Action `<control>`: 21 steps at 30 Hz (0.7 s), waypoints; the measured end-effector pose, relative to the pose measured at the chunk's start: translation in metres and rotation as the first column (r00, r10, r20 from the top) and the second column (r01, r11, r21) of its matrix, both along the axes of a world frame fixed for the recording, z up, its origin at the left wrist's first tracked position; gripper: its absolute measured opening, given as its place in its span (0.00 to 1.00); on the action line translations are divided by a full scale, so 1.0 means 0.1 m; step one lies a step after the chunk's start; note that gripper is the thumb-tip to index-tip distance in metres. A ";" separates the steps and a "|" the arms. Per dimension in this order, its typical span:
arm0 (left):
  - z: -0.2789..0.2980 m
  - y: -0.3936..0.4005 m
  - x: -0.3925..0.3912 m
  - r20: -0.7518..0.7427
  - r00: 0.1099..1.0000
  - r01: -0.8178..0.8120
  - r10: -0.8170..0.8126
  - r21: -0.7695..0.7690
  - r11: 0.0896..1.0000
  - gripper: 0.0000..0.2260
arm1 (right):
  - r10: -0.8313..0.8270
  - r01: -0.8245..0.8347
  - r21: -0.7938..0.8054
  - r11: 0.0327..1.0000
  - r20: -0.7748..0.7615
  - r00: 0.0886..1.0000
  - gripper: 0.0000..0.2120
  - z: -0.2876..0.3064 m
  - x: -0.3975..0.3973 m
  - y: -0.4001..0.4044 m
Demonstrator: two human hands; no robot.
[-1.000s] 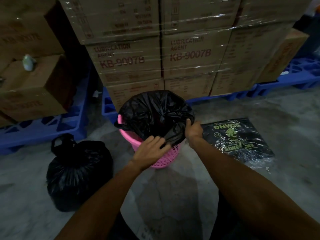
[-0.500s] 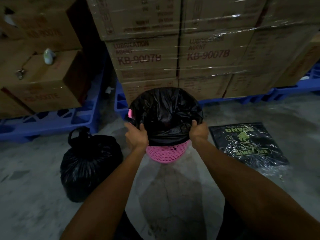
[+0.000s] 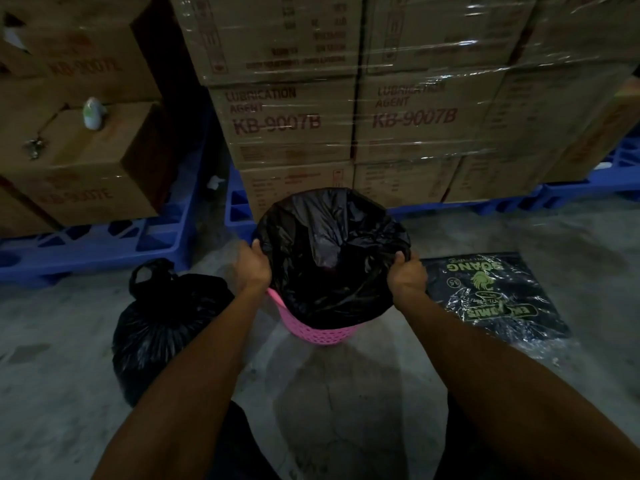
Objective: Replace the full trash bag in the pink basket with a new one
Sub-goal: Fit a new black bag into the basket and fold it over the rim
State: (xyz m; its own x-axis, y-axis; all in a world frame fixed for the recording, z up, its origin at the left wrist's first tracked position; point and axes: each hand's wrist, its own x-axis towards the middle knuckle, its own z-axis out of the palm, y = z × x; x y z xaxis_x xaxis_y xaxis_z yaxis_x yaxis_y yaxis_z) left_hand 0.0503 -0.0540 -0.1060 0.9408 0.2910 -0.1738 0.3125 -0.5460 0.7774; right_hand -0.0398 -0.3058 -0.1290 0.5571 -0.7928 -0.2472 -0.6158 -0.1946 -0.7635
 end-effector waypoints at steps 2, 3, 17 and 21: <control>-0.05 0.05 -0.01 0.035 0.999 -0.040 0.040 0.002 0.999 0.21 | -0.016 0.016 -0.004 1.000 0.021 1.000 0.20 -0.02 0.04 0.06; -0.09 0.10 0.00 0.032 0.997 -0.073 0.074 -0.021 0.997 0.21 | -0.017 0.018 -0.004 1.000 0.028 0.999 0.20 -0.03 0.07 0.09; -0.57 0.37 -0.35 -0.368 0.925 -0.195 0.092 -0.253 0.948 0.17 | -0.032 0.035 -0.037 0.999 0.080 0.996 0.18 -0.02 0.27 0.12; -0.77 0.36 -0.10 -0.245 0.964 -0.180 0.101 -0.329 0.927 0.25 | -0.143 0.143 0.008 0.990 0.072 0.987 0.20 -0.02 0.22 0.02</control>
State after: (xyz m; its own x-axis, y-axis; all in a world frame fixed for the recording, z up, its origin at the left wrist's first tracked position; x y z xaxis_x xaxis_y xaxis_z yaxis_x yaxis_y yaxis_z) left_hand 0.0407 -0.0180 -0.1829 0.8213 0.3014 -0.4844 0.5502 -0.1934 0.8124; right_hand -0.0180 -0.3041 -0.1306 0.4548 -0.8649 -0.2123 -0.5802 -0.1069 -0.8074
